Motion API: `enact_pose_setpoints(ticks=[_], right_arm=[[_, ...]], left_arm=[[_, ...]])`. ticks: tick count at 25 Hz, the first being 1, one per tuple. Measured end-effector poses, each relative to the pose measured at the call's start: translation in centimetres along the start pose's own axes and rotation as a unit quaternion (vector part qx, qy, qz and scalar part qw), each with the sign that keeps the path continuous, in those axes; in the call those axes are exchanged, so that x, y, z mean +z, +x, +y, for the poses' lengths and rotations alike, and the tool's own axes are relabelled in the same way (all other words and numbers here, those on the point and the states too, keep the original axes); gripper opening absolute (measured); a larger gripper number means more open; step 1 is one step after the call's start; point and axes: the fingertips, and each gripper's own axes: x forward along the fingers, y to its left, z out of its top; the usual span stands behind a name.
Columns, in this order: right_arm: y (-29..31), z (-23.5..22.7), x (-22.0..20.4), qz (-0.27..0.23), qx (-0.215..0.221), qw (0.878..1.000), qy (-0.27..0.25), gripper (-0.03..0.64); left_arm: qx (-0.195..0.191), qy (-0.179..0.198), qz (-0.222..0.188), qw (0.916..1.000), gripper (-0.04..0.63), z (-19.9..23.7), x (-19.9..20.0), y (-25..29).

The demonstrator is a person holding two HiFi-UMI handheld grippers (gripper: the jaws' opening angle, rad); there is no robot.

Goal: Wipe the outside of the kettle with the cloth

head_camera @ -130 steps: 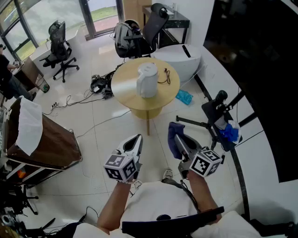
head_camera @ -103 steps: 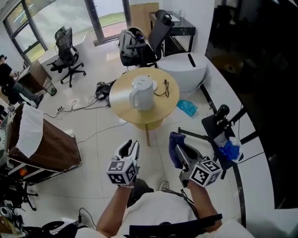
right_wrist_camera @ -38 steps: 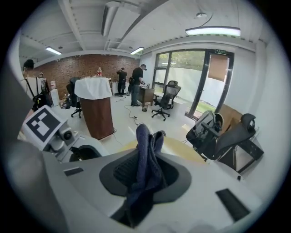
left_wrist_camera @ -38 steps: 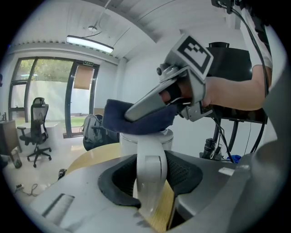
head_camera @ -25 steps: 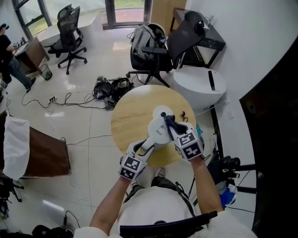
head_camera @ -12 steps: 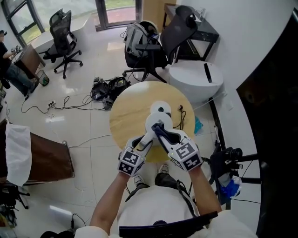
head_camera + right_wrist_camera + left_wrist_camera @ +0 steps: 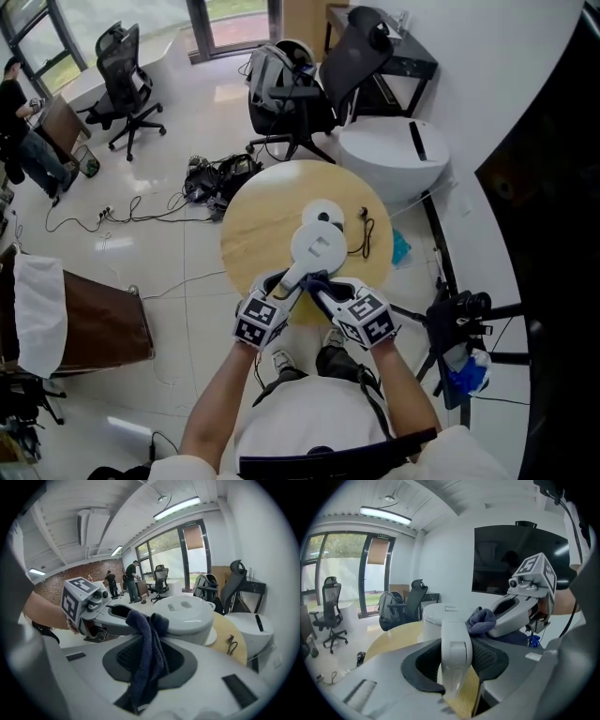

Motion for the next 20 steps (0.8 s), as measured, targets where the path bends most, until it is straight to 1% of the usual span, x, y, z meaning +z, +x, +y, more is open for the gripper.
enact_pose_setpoints(ticks=[4, 6, 12, 14, 17, 20], right_arm=[[1.5, -0.3, -1.6, 0.003, 0.015, 0.999, 0.033, 0.083], [2.6, -0.6, -3.2, 0.022, 0.014, 0.999, 0.037, 0.083], [8.7, -1.7, -10.8, 0.106, 0.004, 0.994, 0.020, 0.083], [10.3, -2.1, -13.0, 0.125, 0.001, 0.992, 0.011, 0.083], [11.4, -2.4, -14.5, 0.132, -0.004, 0.991, -0.012, 0.084], [11.1, -2.5, -14.3, 0.130, -0.010, 0.991, -0.017, 0.084]], left_arm=[[-0.004, 0.003, 0.010, 0.9999, 0.164, 0.1, 0.0, 0.0], [-0.005, 0.004, 0.013, 0.9999, 0.164, 0.1, 0.0, -0.1], [-0.005, 0.006, 0.022, 0.9997, 0.164, 0.0, 0.0, -0.4], [-0.007, 0.008, 0.028, 0.9996, 0.164, 0.0, 0.0, -0.4], [-0.011, 0.015, 0.036, 0.9992, 0.163, 0.0, 0.1, -0.5], [-0.017, 0.021, 0.040, 0.9988, 0.163, 0.2, 0.1, -0.5]])
